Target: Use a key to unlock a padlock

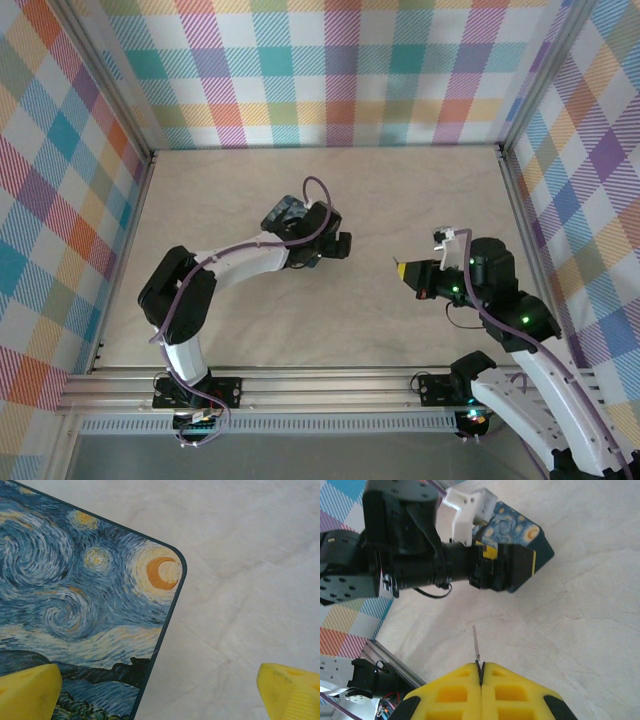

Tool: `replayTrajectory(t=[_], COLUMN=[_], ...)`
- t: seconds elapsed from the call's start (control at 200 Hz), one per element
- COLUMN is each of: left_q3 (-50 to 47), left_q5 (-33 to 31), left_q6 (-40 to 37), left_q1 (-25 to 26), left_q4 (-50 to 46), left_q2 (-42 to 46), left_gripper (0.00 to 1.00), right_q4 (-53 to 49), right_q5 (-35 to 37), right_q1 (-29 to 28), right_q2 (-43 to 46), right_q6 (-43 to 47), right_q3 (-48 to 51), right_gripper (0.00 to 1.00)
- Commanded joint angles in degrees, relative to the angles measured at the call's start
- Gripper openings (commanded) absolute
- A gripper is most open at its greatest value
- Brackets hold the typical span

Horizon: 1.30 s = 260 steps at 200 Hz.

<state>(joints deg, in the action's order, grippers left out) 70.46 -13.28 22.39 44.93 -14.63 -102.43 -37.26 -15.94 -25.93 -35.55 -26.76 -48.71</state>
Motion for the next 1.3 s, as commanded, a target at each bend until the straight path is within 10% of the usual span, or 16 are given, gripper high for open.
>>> replayTrajectory(t=[0.0, 0.575, 1.295], left_q3=[-2.4, 6.8, 17.8], left_q5=[2.5, 8.6, 11.2], left_q6=[4.0, 9.0, 6.3], left_q1=[4.0, 14.3, 9.9], left_q4=[-4.2, -2.2, -2.9], left_q2=[0.3, -8.3, -8.3], left_gripper=[1.00, 1.00, 1.00], right_q4=[-4.4, -13.6, -11.0], right_q5=[3.5, 11.2, 8.2], right_q1=[0.2, 0.2, 0.2], right_q2=[1.2, 3.7, 3.8], right_q6=[1.7, 5.8, 4.6], right_q3=[-3.5, -12.2, -7.7], right_gripper=[0.00, 0.00, 0.00])
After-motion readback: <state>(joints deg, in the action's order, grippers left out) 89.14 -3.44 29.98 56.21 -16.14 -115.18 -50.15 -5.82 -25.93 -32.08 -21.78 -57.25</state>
